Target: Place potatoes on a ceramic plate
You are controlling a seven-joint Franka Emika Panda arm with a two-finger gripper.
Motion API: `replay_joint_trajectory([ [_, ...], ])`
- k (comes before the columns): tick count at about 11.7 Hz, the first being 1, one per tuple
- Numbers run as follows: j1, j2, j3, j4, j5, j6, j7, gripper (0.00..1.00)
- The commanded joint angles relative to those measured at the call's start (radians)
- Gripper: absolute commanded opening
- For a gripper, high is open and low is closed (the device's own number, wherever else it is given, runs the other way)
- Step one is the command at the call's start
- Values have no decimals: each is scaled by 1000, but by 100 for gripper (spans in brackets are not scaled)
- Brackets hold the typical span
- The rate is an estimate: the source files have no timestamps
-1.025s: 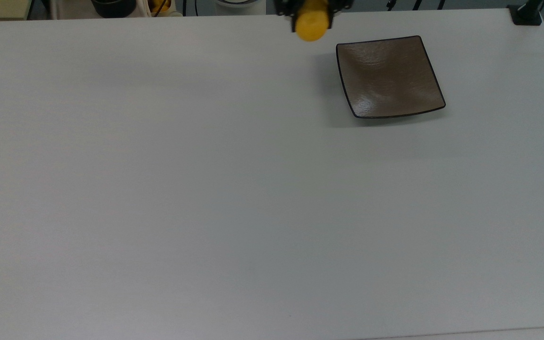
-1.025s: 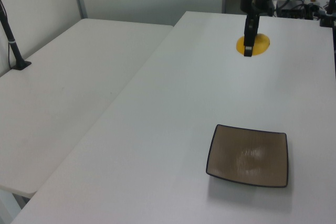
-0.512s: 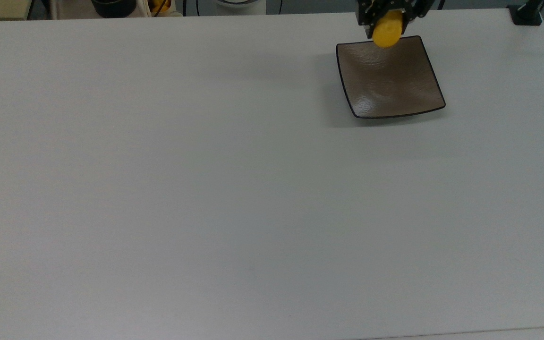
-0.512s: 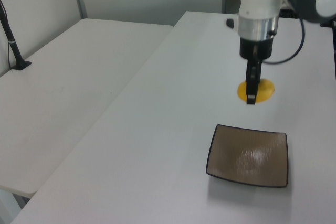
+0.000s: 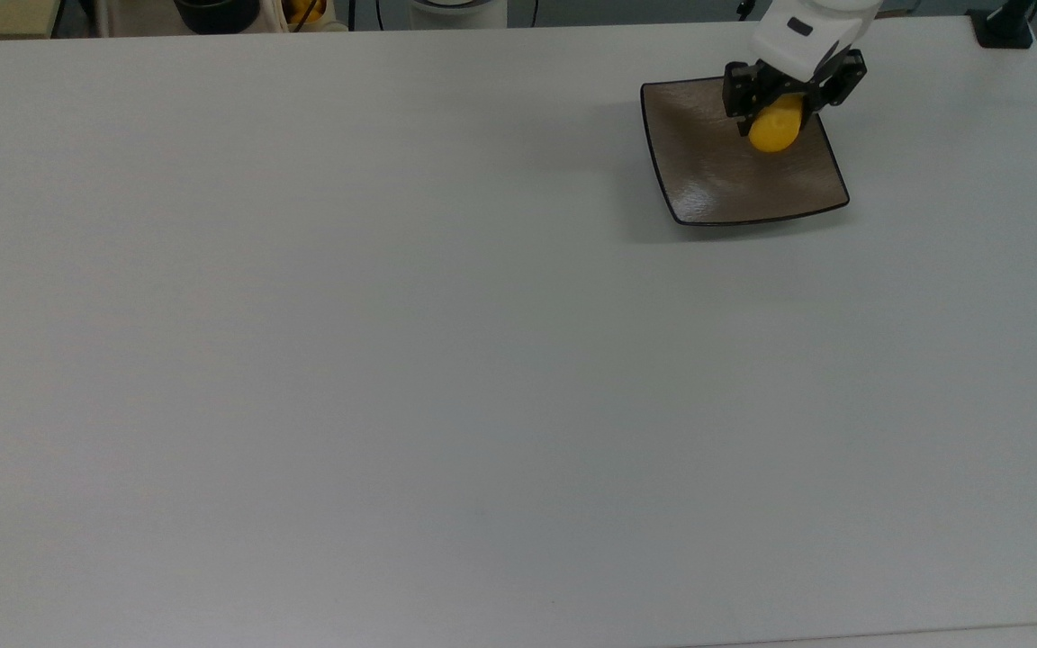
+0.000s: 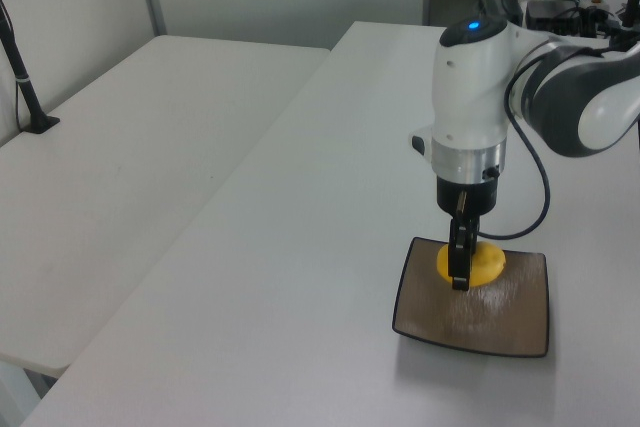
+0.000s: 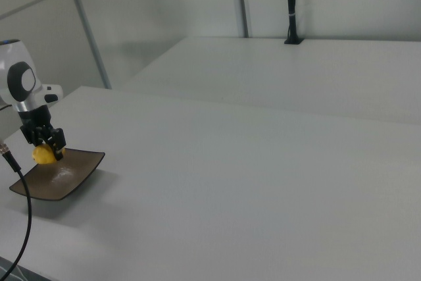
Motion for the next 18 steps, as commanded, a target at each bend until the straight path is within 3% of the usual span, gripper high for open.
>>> replay_joint_trajectory([
  [1,8,-4,7,-94,-13,126,16,40],
  [3,10,1,8,-150,-37,196,16,41],
  [5,8,7,8,-164,-45,220,16,51],
  [7,5,4,8,-162,-45,215,16,89],
  [8,0,2,8,-159,-47,211,15,100],
  [12,-88,-143,8,-100,-47,75,15,100],
  [18,-340,-349,4,74,-44,-306,2,100],
])
